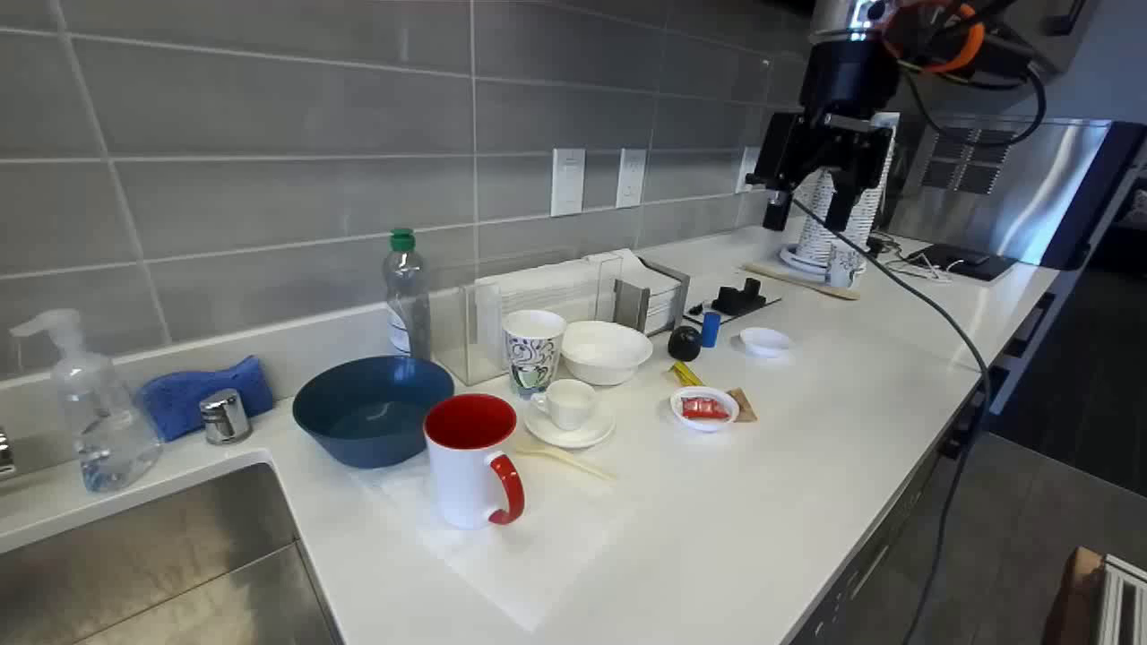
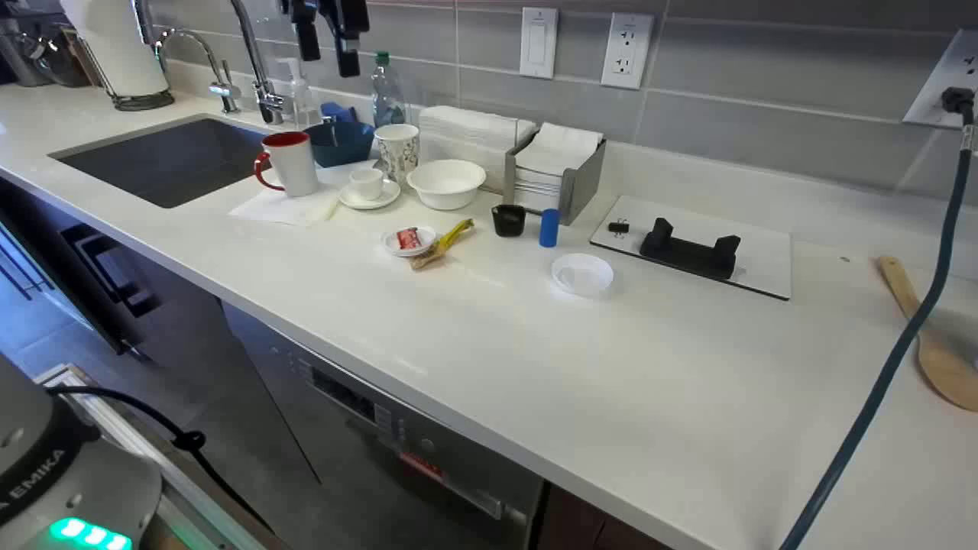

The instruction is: Put the sachet on the small white plate

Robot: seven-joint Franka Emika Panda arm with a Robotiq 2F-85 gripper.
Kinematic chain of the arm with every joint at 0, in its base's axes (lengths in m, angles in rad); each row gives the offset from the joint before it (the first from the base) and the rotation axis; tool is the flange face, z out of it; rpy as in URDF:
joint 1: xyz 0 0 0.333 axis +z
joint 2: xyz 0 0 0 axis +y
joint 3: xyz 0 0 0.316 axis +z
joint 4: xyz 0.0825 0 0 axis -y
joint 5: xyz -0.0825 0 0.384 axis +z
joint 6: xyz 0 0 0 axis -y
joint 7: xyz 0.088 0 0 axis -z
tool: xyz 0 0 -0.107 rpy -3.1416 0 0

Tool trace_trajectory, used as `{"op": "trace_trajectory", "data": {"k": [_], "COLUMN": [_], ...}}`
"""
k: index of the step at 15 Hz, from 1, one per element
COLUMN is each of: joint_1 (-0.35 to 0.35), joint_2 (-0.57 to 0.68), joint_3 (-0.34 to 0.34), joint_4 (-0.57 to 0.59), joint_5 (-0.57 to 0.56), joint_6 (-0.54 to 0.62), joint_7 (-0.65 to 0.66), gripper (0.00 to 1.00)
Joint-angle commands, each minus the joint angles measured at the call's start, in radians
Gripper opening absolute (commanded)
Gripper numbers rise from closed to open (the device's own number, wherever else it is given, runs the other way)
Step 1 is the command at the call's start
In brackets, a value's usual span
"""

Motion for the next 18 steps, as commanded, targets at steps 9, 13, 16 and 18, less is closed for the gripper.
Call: {"op": "trace_trajectory", "data": {"k": [9,13,16,18], "joint_1": [-0.006,0.002,-0.01,-0.015], "joint_2": [0.0,0.131,0.254,0.338], "joint_3": [0.005,-0.056,-0.119,-0.159], "joint_4": [0.002,0.097,0.148,0.178], "joint_5": [0.002,0.004,0.047,0.108], "joint_6": [-0.003,-0.1,-0.104,-0.094], "joint_7": [-0.002,-0.218,-0.371,-0.482], "gripper": [1.0,1.0,1.0,1.0]}}
